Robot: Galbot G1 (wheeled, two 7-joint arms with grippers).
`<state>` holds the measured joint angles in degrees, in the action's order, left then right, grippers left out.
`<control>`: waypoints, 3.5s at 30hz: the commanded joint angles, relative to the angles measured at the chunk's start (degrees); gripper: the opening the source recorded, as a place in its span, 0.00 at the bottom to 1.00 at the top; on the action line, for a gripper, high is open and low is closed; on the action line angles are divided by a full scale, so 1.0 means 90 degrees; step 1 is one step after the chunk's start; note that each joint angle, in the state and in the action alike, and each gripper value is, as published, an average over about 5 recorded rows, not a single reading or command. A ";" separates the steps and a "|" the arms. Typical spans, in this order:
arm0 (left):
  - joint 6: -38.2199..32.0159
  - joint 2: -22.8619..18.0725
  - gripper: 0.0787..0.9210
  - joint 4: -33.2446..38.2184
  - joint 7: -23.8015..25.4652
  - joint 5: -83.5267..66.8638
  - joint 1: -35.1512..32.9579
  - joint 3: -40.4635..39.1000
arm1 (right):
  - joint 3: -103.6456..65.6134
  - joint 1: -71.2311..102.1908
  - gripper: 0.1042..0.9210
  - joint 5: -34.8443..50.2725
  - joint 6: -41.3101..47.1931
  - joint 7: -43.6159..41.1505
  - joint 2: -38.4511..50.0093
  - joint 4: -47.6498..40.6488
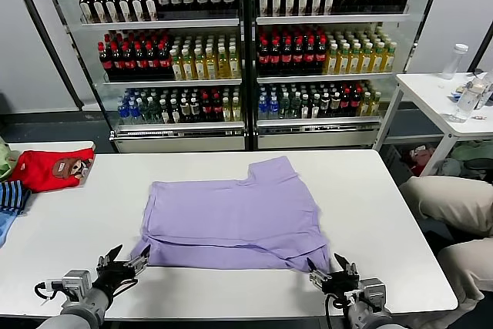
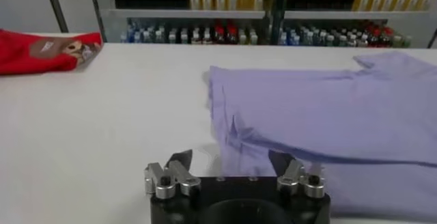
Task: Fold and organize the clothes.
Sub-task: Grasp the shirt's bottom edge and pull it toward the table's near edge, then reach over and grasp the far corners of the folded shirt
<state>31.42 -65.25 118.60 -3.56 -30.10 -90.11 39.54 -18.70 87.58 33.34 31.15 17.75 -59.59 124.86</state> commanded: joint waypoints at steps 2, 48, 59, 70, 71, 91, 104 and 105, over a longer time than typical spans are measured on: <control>0.0090 -0.0074 0.58 -0.0098 -0.0009 0.0054 -0.0015 -0.0140 | 0.0025 0.0000 0.47 0.0172 0.0041 0.0042 -0.0012 -0.0118; -0.0123 0.0523 0.50 0.0423 -0.0037 0.0366 0.1014 -0.0112 | 0.0206 -0.2421 0.55 0.0532 0.0223 -0.0044 0.0231 0.0163; -0.0426 0.0753 0.86 -0.1888 0.0289 0.0356 0.3093 -0.1107 | 0.1356 -0.5434 0.87 0.0656 0.0227 0.0117 -0.0739 -0.3012; -0.0196 0.0856 0.88 -0.3157 0.0686 0.0378 0.3893 -0.1494 | 0.1831 -0.6780 0.88 0.0119 0.0220 0.0074 -0.2060 -0.5741; -0.0197 0.0848 0.88 -0.3235 0.0725 0.0381 0.3932 -0.1511 | 0.1813 -0.6799 0.88 0.0083 0.0218 0.0070 -0.2130 -0.5904; -0.0317 0.0808 0.88 -0.3976 0.1200 0.0525 0.4122 -0.1461 | 0.1589 -0.6569 0.88 -0.0063 0.0072 -0.0087 -0.2349 -0.6555; -0.0394 0.0831 0.84 -0.3977 0.1594 0.0524 0.4011 -0.1385 | 0.1507 -0.6594 0.82 -0.0202 0.0019 -0.0174 -0.2498 -0.6769; -0.0397 0.0826 0.82 -0.3981 0.1601 0.0524 0.4012 -0.1388 | 0.1496 -0.6596 0.79 -0.0198 0.0014 -0.0179 -0.2504 -0.6783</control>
<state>28.18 -57.82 83.98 8.49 -25.51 -54.39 27.05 -5.26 28.81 31.87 31.28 16.37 -81.40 65.81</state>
